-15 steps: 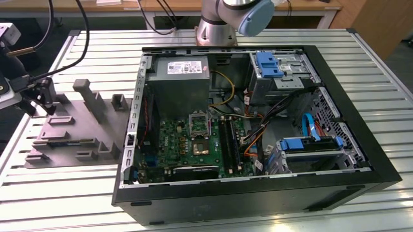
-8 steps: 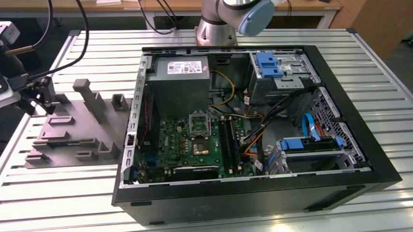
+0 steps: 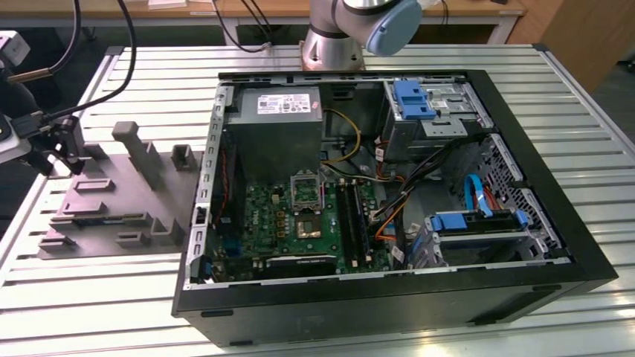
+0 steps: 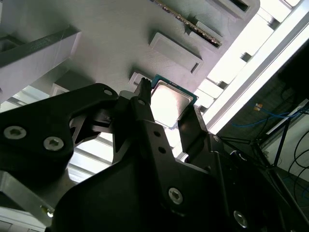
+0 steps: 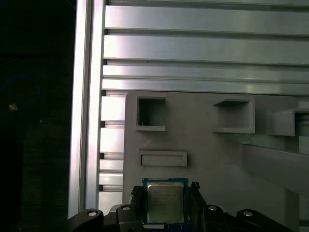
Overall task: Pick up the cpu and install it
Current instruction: 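Pick up the cpu and move it towards the insertion slot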
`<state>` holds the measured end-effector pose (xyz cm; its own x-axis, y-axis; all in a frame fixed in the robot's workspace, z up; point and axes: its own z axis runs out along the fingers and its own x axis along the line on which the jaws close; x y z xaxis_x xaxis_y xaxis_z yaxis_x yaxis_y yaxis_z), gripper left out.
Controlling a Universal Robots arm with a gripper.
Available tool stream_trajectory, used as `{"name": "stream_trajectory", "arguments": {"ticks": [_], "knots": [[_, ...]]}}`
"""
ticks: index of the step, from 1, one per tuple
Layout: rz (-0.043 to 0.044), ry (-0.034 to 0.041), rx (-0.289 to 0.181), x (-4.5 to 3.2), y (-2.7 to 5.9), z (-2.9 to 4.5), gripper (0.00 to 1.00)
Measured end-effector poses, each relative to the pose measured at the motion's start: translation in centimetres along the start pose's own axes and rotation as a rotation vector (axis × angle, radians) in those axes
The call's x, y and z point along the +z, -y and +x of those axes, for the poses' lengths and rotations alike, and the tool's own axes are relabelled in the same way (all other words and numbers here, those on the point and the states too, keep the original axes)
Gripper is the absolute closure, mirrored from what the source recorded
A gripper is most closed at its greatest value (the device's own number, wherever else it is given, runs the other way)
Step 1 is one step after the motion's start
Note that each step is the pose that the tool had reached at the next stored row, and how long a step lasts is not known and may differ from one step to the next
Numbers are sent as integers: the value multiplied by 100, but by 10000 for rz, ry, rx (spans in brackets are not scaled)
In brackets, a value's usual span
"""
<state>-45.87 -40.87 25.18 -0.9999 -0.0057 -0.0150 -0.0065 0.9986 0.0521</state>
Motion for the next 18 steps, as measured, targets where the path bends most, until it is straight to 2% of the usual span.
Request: {"name": "stream_trajectory", "arguments": {"ticks": [18], "knots": [[4,0,0,-42,-13,0,53]]}}
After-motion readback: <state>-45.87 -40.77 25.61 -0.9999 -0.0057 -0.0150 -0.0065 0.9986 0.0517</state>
